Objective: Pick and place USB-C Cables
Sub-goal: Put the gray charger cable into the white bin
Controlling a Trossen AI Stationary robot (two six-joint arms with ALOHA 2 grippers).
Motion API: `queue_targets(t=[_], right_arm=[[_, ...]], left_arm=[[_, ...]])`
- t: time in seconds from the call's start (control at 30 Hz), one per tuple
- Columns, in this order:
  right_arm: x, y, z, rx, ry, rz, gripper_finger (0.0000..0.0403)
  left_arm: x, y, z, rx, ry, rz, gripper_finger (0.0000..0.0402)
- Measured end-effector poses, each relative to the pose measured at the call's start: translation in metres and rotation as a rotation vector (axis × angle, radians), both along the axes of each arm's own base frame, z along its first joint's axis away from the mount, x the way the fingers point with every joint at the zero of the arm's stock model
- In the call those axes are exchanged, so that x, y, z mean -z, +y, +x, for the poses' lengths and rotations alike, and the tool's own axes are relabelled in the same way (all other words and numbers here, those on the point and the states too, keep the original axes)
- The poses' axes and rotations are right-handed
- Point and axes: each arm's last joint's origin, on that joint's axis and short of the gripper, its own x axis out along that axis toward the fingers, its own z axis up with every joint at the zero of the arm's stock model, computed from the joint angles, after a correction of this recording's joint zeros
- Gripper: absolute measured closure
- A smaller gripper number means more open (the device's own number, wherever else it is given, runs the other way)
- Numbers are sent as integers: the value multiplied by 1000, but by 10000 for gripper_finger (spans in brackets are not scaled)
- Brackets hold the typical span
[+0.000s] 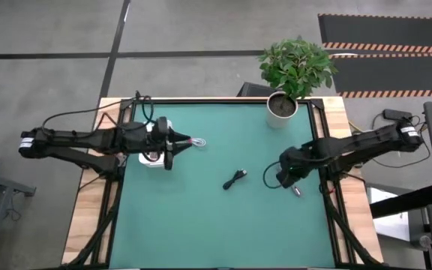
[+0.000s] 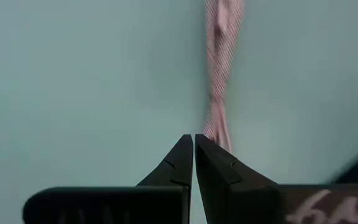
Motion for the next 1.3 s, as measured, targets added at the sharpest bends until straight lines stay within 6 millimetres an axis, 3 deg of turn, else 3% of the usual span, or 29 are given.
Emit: queue_targets(t=[0.27, 0.6, 0.8, 1.1, 1.3], right_arm=[[15, -6, 9, 67, 136, 48, 376], [37, -20, 29, 83, 151, -60, 258], [57, -20, 40, 77, 217, -64, 219], [87, -21, 50, 19, 336, -106, 218], [104, -20, 53, -14, 378, -105, 265]], left_arm=[[3, 0, 0, 15, -28, 78, 283], [5, 0, 1, 21, -29, 99, 283], [7, 0, 1, 27, -23, 128, 283], [13, -1, 2, 30, -42, 131, 283], [13, -1, 2, 33, -57, 121, 283]])
